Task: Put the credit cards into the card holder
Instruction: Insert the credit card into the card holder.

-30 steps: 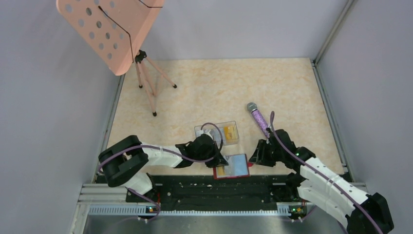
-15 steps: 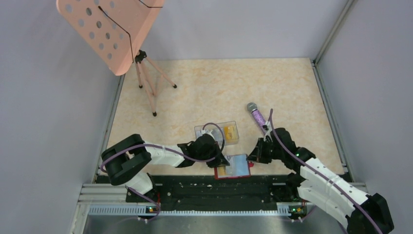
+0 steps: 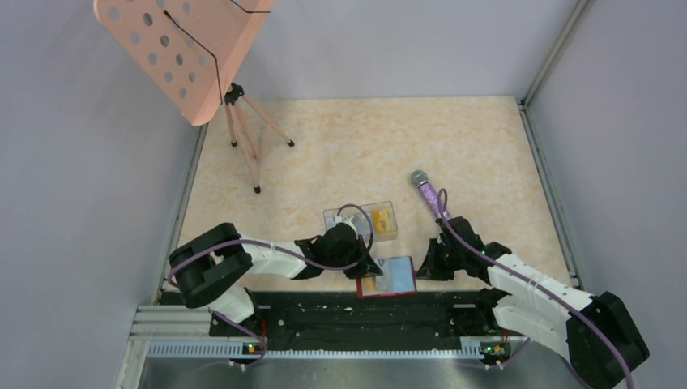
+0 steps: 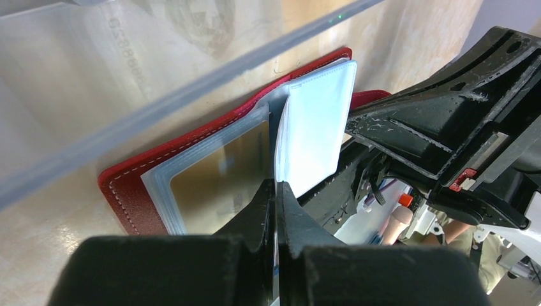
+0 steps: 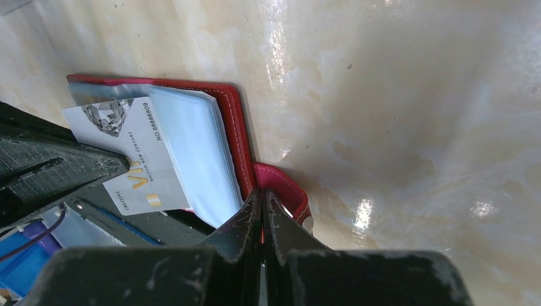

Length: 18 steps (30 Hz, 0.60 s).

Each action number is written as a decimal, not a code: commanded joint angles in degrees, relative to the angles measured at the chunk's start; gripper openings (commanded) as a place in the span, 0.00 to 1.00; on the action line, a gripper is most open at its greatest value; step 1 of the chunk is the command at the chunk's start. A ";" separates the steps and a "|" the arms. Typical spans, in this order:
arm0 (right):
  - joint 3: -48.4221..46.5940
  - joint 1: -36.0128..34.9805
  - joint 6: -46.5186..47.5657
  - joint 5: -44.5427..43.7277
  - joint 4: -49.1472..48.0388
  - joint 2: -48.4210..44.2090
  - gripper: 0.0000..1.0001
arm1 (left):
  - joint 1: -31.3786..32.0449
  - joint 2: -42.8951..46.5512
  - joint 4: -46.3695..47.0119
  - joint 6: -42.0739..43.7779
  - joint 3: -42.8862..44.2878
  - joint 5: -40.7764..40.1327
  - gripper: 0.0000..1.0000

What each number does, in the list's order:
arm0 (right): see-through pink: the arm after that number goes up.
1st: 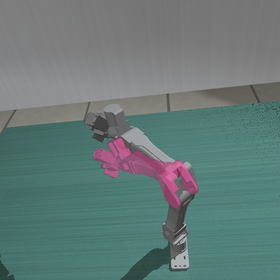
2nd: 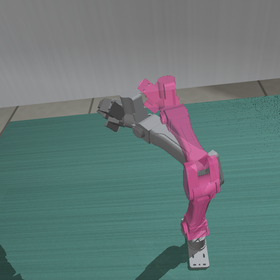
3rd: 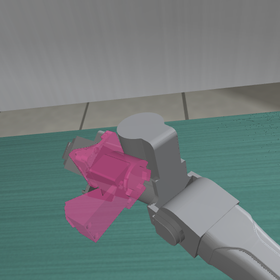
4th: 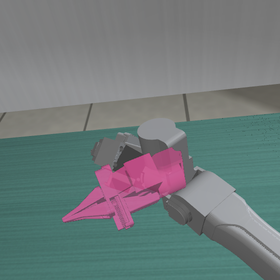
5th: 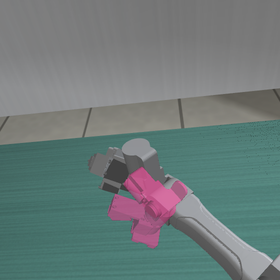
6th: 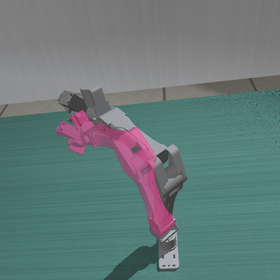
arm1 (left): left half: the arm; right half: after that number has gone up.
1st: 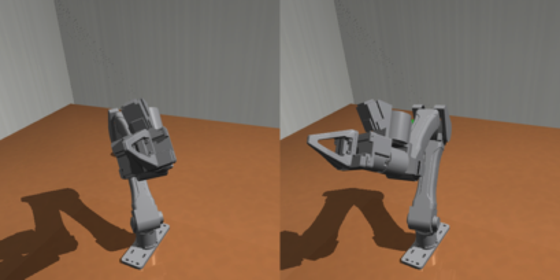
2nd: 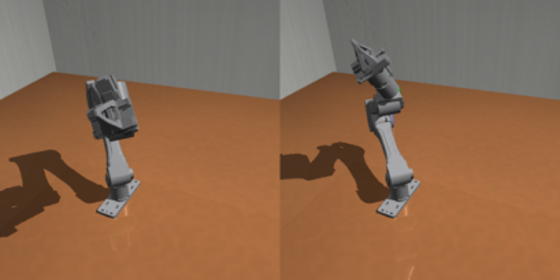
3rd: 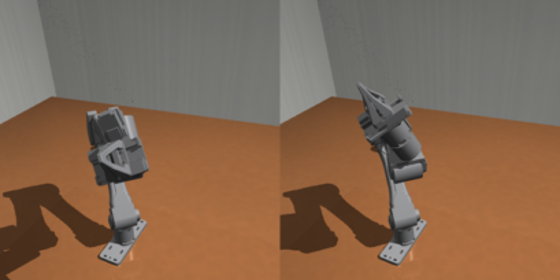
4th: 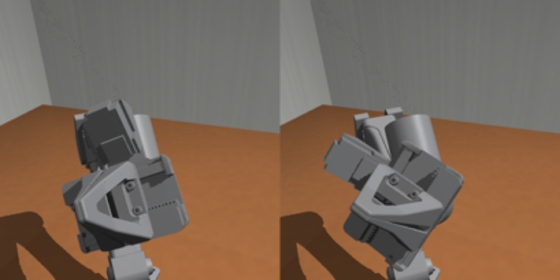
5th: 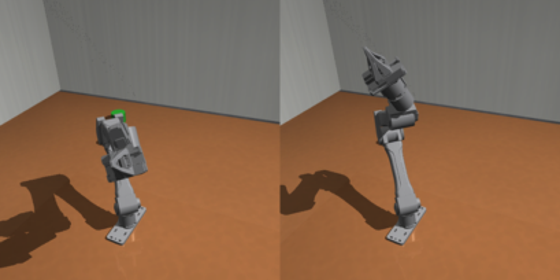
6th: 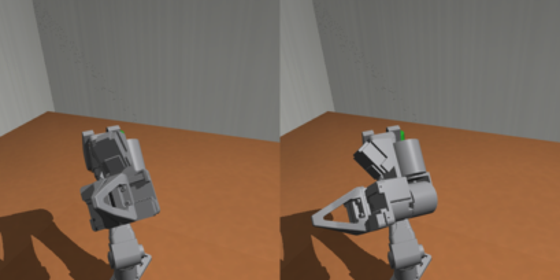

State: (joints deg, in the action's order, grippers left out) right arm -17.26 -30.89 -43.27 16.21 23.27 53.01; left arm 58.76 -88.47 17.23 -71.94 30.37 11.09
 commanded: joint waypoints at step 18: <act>2.52 -0.06 -0.69 -2.24 -1.91 0.78 0.00 | 0.96 -2.34 17.10 -1.14 -5.81 0.95 0.00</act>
State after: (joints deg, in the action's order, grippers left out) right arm -17.19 -30.89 -43.72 16.27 22.98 53.25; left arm 58.50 -90.91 30.70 -74.35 25.45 12.58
